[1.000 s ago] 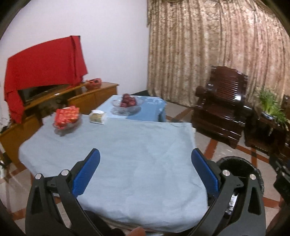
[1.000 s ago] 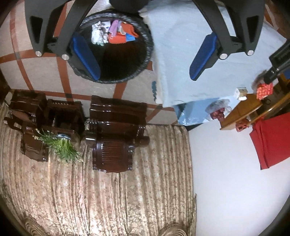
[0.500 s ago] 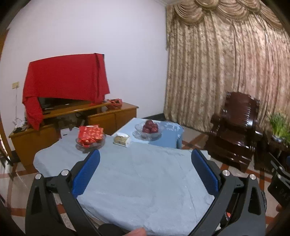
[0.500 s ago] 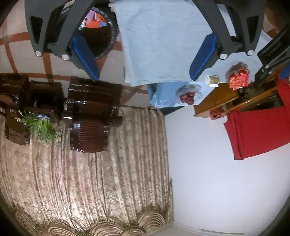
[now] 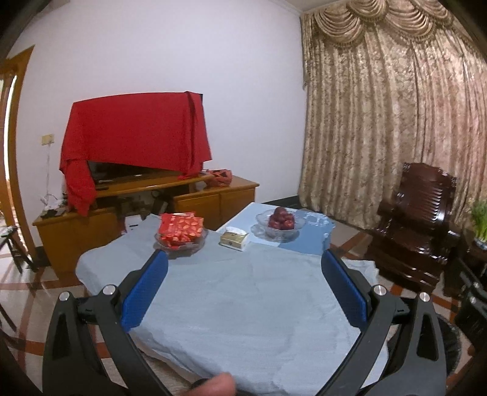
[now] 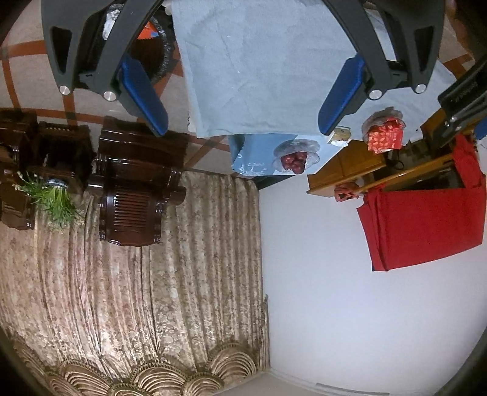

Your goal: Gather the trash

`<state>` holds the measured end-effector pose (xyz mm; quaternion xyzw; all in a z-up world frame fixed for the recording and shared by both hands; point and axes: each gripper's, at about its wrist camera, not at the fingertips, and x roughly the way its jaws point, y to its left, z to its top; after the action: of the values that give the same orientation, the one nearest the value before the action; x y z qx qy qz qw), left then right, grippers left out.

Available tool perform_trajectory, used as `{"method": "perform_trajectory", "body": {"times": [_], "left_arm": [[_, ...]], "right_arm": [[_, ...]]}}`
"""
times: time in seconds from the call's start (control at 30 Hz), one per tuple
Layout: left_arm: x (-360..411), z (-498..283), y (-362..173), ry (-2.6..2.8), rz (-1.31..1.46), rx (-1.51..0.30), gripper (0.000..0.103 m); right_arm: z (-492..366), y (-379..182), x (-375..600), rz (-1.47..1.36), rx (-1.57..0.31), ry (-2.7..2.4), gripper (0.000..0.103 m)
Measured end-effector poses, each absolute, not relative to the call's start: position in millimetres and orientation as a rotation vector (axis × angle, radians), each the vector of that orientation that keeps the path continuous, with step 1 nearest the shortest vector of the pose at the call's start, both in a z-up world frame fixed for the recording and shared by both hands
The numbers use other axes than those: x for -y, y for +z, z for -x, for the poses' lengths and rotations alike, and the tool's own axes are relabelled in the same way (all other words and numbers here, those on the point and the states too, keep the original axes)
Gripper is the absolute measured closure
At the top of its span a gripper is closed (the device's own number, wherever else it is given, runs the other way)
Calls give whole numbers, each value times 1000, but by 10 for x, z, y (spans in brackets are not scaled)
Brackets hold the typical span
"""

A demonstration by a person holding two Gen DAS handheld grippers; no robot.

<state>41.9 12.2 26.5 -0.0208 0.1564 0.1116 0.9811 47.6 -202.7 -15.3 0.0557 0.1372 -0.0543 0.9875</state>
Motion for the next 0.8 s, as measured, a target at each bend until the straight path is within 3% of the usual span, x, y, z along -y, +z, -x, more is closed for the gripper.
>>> {"method": "perform_trajectory", "body": {"times": [0.8], "left_arm": [[-239,-606,256,277,32,-313,5]], "right_arm": [[-626,-308,2098,-128,-320,-159,6]]}}
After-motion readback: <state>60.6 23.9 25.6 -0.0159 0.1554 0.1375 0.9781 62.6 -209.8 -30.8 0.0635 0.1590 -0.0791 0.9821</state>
